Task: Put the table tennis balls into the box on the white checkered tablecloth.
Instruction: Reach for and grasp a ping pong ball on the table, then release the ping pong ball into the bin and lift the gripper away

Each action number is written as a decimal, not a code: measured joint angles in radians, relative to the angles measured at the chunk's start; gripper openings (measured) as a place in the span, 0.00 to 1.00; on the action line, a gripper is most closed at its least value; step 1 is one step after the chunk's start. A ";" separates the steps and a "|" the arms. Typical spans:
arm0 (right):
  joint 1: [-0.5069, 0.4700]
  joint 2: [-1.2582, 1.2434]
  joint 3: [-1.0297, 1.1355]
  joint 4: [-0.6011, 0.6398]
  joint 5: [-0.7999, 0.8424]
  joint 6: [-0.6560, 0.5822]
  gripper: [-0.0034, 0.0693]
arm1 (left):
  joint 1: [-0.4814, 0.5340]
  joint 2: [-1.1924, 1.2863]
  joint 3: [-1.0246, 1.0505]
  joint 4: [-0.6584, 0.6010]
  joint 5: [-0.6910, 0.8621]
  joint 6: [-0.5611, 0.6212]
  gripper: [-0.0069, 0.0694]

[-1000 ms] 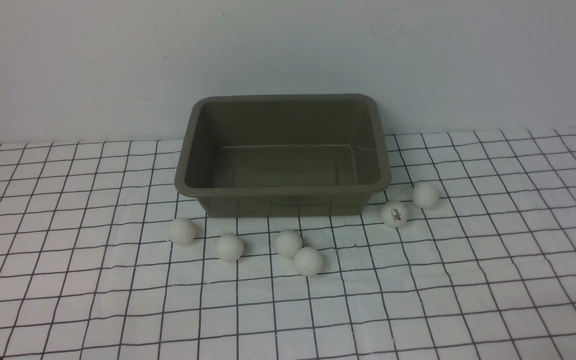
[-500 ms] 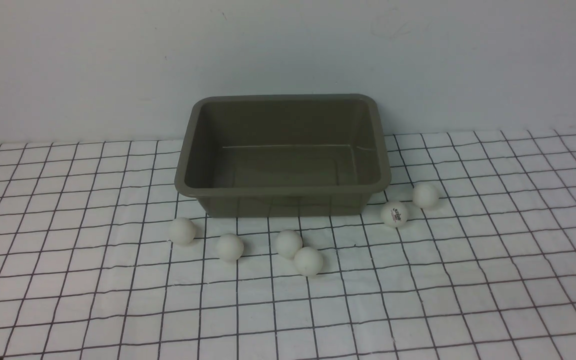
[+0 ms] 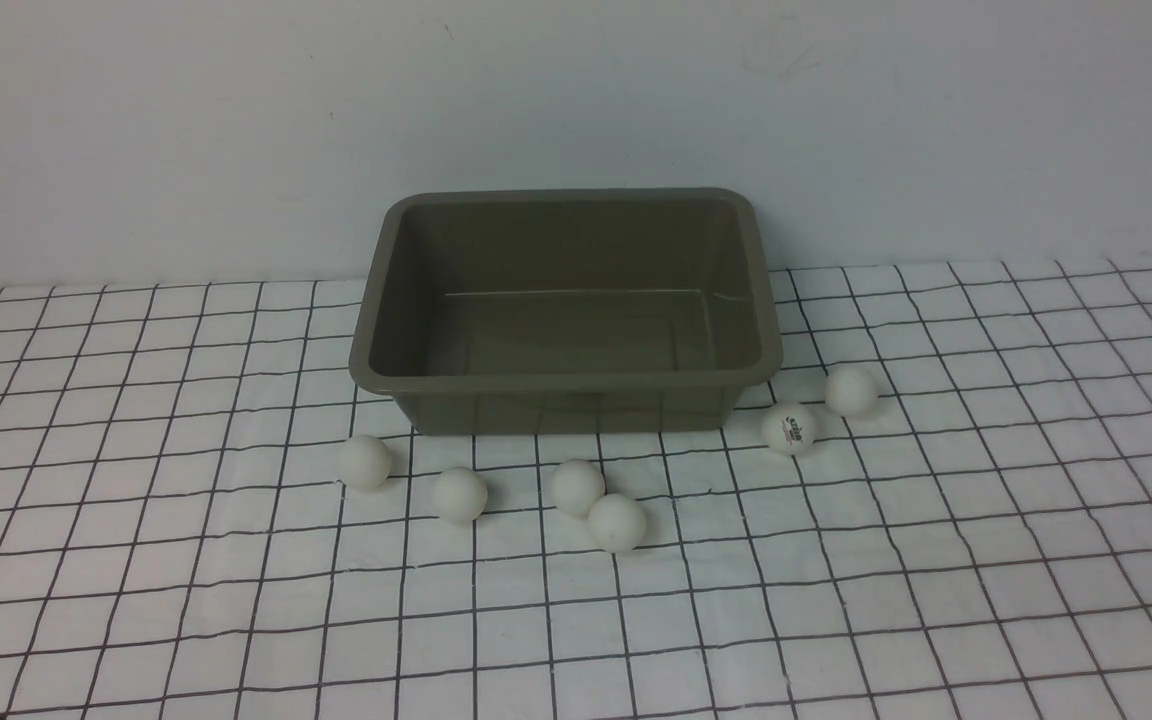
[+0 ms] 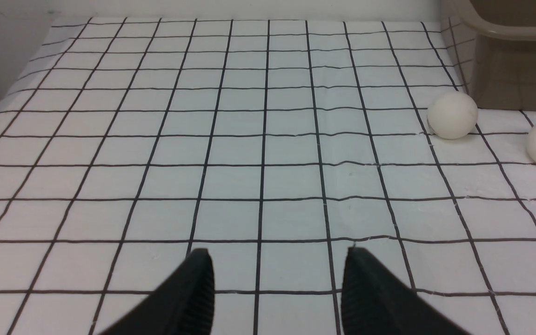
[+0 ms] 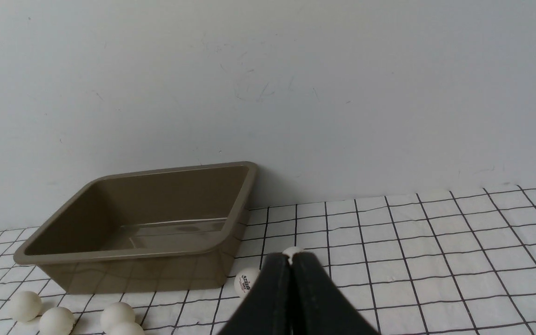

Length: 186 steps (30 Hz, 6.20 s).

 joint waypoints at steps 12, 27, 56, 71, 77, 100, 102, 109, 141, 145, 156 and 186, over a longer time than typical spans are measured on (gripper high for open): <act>0.000 0.000 0.000 0.000 -0.010 0.000 0.02 | 0.000 0.000 0.006 -0.017 -0.031 -0.007 0.54; 0.000 0.000 0.000 -0.003 0.004 0.000 0.02 | 0.000 0.000 0.008 -0.549 -0.148 -0.067 0.54; 0.000 0.312 -0.001 0.558 0.045 -0.634 0.20 | 0.000 0.341 -0.382 -0.721 0.275 0.605 0.54; 0.000 0.903 -0.135 0.591 -0.071 -0.854 0.57 | 0.000 0.377 -0.382 -0.718 0.291 0.713 0.65; 0.000 1.180 -0.411 0.560 0.015 -0.807 0.55 | 0.000 0.377 -0.382 -0.718 0.291 0.713 0.65; 0.000 1.959 -0.932 0.543 -0.009 -0.788 0.62 | 0.000 0.377 -0.382 -0.718 0.292 0.714 0.65; 0.000 1.984 -0.944 0.534 -0.013 -0.788 0.62 | 0.000 0.377 -0.382 -0.718 0.292 0.714 0.65; 0.000 2.066 -0.955 0.524 -0.023 -0.795 0.62 | 0.000 0.377 -0.382 -0.718 0.292 0.714 0.65; 0.089 2.140 -0.961 0.523 -0.187 -0.806 0.55 | 0.000 0.378 -0.382 -0.718 0.315 0.713 0.65; 0.089 2.087 -0.961 0.532 -0.188 -0.823 0.55 | 0.000 0.378 -0.382 -0.718 0.318 0.713 0.65; 0.134 1.979 -0.964 0.912 -0.036 -1.232 0.55 | 0.000 0.378 -0.382 -0.718 0.321 0.713 0.65; 0.034 1.833 -0.964 0.895 -0.042 -1.350 0.72 | 0.000 0.378 -0.382 -0.718 0.368 0.713 0.65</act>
